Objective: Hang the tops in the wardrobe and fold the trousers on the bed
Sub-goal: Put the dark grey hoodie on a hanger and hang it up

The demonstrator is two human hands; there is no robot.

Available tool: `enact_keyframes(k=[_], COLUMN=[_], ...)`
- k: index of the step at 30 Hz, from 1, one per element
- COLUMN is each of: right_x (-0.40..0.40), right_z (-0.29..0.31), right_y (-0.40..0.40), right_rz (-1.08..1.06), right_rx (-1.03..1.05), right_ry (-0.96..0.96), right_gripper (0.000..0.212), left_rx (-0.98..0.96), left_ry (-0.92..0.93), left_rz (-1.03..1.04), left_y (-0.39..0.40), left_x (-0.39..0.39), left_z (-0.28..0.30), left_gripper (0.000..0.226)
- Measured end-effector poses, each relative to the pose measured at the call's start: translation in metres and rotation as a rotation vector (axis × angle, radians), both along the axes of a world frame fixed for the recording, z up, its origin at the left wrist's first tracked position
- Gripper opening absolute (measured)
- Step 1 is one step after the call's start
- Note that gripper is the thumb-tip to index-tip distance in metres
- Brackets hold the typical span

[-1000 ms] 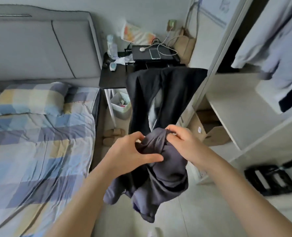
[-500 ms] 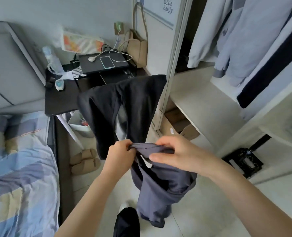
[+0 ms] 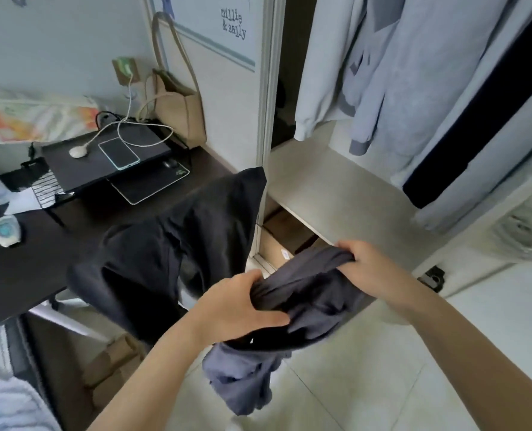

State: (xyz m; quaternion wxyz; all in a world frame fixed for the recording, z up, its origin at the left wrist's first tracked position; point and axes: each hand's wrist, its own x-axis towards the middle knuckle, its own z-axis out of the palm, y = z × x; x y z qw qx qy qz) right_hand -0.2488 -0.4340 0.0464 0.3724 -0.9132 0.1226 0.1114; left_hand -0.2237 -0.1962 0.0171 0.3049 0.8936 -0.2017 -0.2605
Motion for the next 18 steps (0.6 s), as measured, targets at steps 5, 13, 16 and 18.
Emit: enact_keyframes(k=[5, 13, 16, 18], right_x=[0.019, 0.068, 0.103, 0.128], right_z=[0.033, 0.057, 0.041, 0.037], right_y=[-0.008, -0.086, -0.111, -0.125], right_rz=[-0.14, 0.041, -0.053, -0.124], right_rx=[0.604, 0.288, -0.216, -0.346], right_ry=[0.071, -0.011, -0.229, -0.358], right_gripper=[0.011, 0.027, 0.018, 0.013], left_rx=[0.148, -0.453, -0.537, -0.62], left_ry=[-0.266, 0.271, 0.394, 0.402], left_rz=[0.001, 0.176, 0.14, 0.151], left_y=[-0.024, -0.057, -0.077, -0.094], left_x=[0.044, 0.128, 0.15, 0.166], left_z=[-0.009, 0.035, 0.059, 0.082], left_gripper=[0.027, 0.006, 0.013, 0.021])
